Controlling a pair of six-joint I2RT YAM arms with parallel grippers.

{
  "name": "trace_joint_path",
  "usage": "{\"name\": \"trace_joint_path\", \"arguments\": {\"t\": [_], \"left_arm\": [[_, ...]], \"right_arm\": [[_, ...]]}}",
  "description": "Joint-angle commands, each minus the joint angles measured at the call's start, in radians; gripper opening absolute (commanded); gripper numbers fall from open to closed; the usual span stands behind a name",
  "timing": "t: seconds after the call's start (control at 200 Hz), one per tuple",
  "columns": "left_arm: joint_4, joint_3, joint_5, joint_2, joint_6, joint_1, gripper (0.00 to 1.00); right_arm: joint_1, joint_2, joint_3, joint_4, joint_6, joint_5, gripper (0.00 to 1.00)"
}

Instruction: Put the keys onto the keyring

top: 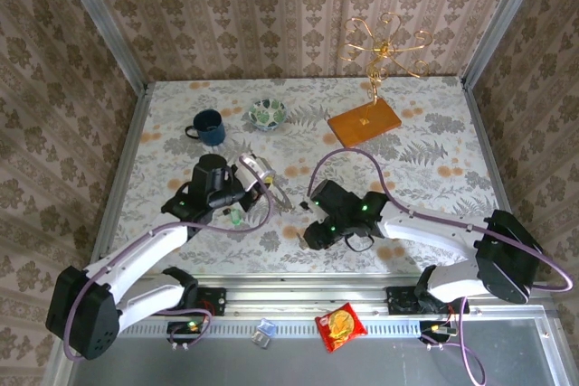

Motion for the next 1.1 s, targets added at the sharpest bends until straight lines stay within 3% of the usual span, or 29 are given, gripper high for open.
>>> {"name": "trace_joint_path", "arguments": {"t": [0.0,0.13,0.285,0.435,1.095], "left_arm": [[0.012,-0.015,-0.011,-0.038,-0.016,0.021,0.00],[0.004,-0.018,0.022,-0.047,-0.027,0.074,0.00],[0.011,-0.006,0.052,-0.047,-0.033,0.144,0.00],[0.033,-0.007,0.075,-0.044,-0.013,0.174,0.00],[0.118,-0.094,0.155,-0.091,0.072,0.151,0.00]], "right_arm": [[-0.002,-0.046,-0.029,0.075,-0.183,0.018,0.31],[-0.002,-0.105,-0.056,0.155,-0.417,0.023,0.31],[-0.002,-0.153,-0.087,0.241,-0.807,0.000,0.31],[-0.009,-0.102,-0.072,0.175,-1.062,0.036,0.31],[-0.028,0.167,0.034,0.057,-1.155,-0.091,0.35]]}}
